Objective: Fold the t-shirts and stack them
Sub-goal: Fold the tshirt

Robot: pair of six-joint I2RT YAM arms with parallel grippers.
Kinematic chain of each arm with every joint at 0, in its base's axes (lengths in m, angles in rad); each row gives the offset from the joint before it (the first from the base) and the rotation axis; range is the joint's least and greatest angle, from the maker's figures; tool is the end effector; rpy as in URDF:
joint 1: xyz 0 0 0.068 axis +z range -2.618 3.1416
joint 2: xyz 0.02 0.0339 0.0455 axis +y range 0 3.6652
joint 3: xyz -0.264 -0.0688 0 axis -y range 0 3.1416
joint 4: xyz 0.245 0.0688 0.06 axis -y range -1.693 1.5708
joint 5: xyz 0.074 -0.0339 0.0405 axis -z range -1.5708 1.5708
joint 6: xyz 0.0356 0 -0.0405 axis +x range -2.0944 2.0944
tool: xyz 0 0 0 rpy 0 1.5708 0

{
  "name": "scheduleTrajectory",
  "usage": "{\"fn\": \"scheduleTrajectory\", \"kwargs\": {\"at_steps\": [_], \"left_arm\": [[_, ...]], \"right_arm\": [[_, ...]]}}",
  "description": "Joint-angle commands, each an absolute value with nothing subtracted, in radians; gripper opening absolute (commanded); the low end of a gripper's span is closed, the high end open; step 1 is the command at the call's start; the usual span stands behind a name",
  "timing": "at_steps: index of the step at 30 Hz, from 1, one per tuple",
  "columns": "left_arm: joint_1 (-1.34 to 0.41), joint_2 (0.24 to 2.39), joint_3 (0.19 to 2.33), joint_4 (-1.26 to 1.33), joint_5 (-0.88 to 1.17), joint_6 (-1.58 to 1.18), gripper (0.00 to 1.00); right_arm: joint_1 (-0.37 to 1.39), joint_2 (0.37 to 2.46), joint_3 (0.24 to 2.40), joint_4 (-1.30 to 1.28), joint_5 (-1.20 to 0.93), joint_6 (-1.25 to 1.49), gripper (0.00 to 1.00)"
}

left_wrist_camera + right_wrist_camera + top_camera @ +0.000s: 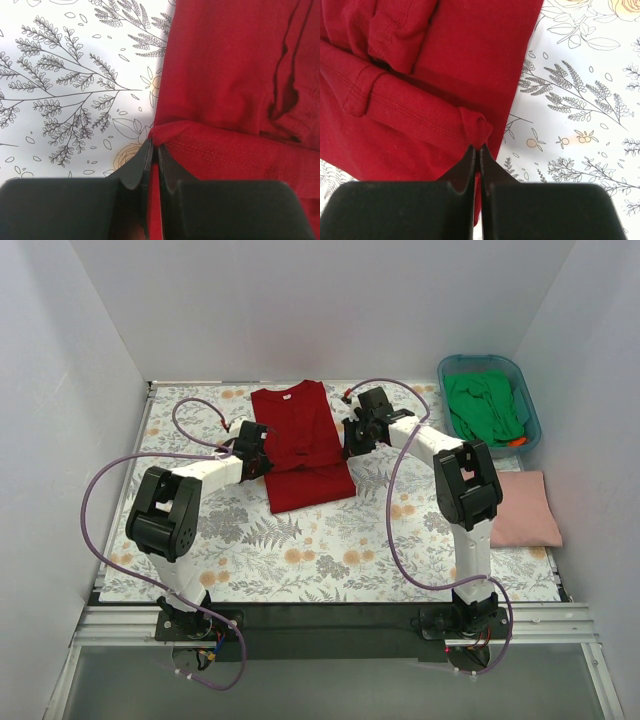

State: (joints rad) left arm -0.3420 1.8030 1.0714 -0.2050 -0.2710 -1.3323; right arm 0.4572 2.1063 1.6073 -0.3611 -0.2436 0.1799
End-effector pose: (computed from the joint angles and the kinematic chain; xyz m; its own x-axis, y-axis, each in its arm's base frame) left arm 0.3492 -0.1142 0.1641 -0.3481 -0.8699 -0.3495 -0.6964 0.4895 -0.5248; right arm 0.4174 0.2149 0.1937 -0.7710 -0.1858 -0.6091 -0.4387 0.8483 0.2966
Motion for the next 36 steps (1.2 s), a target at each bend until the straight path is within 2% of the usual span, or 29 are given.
{"fn": "scheduleTrajectory", "kwargs": {"at_steps": [1,6,7,12,15,17,18,19,21,25,26,30,36], "left_arm": [[-0.331,1.779,1.058,-0.169,-0.331,-1.344,0.02],[-0.331,1.753,1.057,-0.161,-0.347,-1.325,0.17],[-0.331,1.747,1.06,-0.16,-0.347,-1.321,0.2],[-0.333,1.697,1.072,-0.158,-0.327,-1.304,0.49],[-0.354,1.616,1.052,-0.163,-0.319,-1.319,0.57],[-0.382,1.566,1.019,-0.166,-0.327,-1.344,0.58],[-0.417,1.53,1.008,-0.172,-0.345,-1.348,0.64],[-0.437,1.51,0.996,-0.175,-0.357,-1.354,0.65],[-0.483,1.474,0.95,-0.179,-0.326,-1.399,0.65],[-0.57,1.499,0.891,-0.176,-0.275,-1.476,0.51],[-0.581,1.514,0.884,-0.178,-0.27,-1.483,0.44],[-0.592,1.548,0.835,-0.178,-0.238,-1.571,0.27],[-0.592,1.595,0.807,-0.161,-0.203,-1.606,0.2]], "right_arm": [[0.443,2.128,1.632,-0.316,-0.241,0.173,0.01],[0.445,2.129,1.646,-0.308,-0.262,0.183,0.22],[0.445,2.125,1.644,-0.308,-0.247,0.181,0.23],[0.445,2.069,1.638,-0.308,-0.213,0.187,0.32],[0.463,2.005,1.614,-0.305,-0.201,0.189,0.34],[0.48,1.958,1.574,-0.282,-0.198,0.193,0.34],[0.501,1.945,1.559,-0.27,-0.201,0.199,0.34],[0.514,1.919,1.542,-0.237,-0.202,0.213,0.35],[0.555,1.902,1.493,-0.201,-0.209,0.221,0.35],[0.613,1.91,1.45,-0.124,-0.245,0.255,0.34],[0.624,1.917,1.444,-0.098,-0.247,0.265,0.3],[0.658,1.968,1.428,-0.043,-0.273,0.299,0.15],[0.673,2.049,1.414,0.04,-0.29,0.325,0.07]]}}
